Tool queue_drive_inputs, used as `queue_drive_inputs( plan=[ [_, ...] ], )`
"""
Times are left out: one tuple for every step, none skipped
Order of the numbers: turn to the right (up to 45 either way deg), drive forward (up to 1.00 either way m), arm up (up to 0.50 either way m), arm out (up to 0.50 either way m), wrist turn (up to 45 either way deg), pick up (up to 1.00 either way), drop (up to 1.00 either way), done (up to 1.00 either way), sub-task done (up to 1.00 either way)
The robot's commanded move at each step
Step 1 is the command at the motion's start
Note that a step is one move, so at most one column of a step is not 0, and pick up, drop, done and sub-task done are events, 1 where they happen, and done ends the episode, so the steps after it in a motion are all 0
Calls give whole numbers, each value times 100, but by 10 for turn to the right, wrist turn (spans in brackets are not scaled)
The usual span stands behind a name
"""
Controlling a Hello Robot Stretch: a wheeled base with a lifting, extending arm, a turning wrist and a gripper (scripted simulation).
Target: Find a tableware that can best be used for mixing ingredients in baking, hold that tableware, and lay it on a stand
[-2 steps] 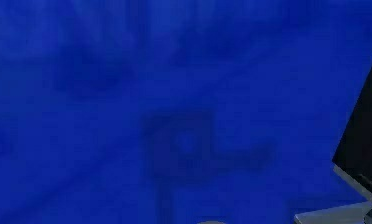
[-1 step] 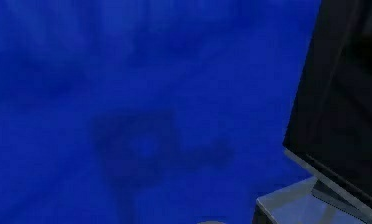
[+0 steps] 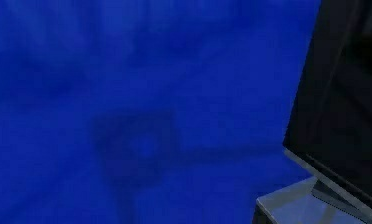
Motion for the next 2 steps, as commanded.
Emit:
queue_drive_inputs(
  plan=[
    [0,0,0,0,390,0,0,0,0],
    [0,0,0,0,390,0,0,0,0]
  ],
)
